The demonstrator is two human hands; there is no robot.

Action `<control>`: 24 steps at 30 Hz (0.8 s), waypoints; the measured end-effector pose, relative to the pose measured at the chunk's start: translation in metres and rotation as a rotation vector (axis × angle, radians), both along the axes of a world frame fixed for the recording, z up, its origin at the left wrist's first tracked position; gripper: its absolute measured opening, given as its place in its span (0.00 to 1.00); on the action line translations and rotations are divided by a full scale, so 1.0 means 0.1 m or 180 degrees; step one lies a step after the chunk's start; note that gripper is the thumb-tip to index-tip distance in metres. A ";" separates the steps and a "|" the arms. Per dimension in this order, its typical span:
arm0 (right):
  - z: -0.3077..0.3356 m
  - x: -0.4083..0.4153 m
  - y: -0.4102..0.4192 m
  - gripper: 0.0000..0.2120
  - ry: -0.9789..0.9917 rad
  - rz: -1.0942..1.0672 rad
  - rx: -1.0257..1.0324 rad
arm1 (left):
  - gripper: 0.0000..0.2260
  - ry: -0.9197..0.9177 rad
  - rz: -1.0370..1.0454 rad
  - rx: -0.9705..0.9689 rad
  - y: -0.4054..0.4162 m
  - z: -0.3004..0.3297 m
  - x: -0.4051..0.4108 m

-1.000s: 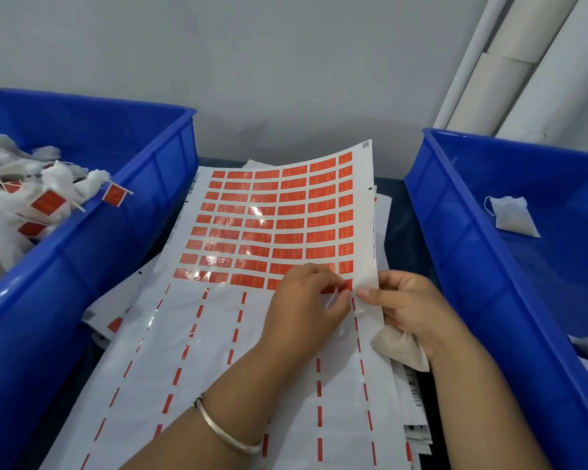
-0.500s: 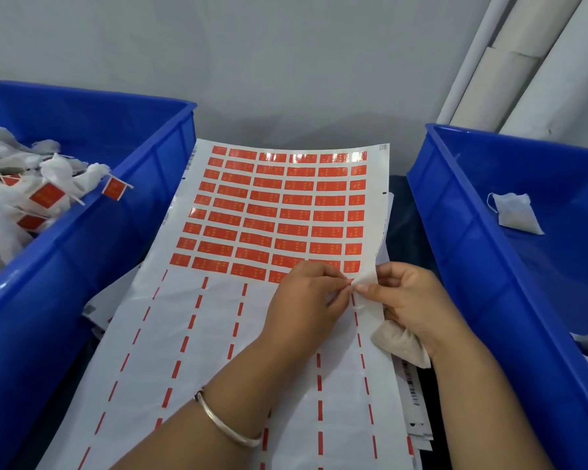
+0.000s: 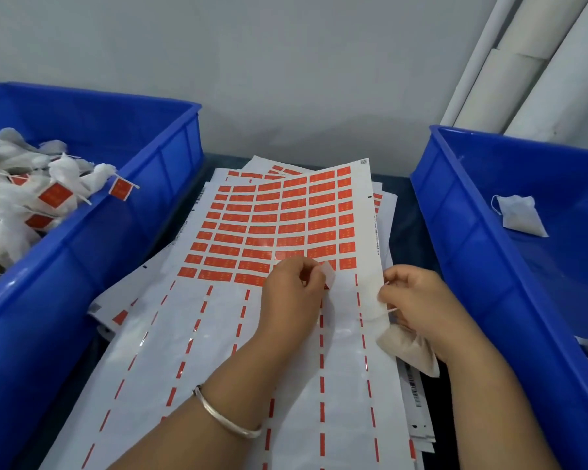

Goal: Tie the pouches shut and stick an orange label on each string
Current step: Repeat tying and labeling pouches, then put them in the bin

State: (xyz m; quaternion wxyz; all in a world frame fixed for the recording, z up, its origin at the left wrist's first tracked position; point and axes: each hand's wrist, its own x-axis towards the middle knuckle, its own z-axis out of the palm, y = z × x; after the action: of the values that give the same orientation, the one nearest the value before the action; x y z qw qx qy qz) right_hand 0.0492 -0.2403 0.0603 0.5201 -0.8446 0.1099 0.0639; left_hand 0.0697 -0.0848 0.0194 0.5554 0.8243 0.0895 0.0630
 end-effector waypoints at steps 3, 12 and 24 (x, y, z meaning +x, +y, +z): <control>0.06 -0.04 -0.02 0.09 -0.0125 0.0028 -0.0232 | 0.10 -0.0013 0.0115 -0.0041 0.03 0.02 0.02; 0.25 -0.07 -0.07 0.18 -0.0515 -0.0158 0.1144 | 0.08 0.0050 0.0358 -0.0638 0.07 0.05 0.02; 0.17 -0.13 0.26 0.19 -0.0631 0.0668 0.3138 | 0.06 -0.0033 0.0448 -0.1159 0.08 0.10 -0.03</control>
State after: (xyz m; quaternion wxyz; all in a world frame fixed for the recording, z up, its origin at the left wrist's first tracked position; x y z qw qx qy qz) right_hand 0.0358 -0.2141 0.0777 0.8553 -0.5074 -0.0685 0.0796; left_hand 0.0671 -0.0771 0.0295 0.6900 0.7017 0.1539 0.0887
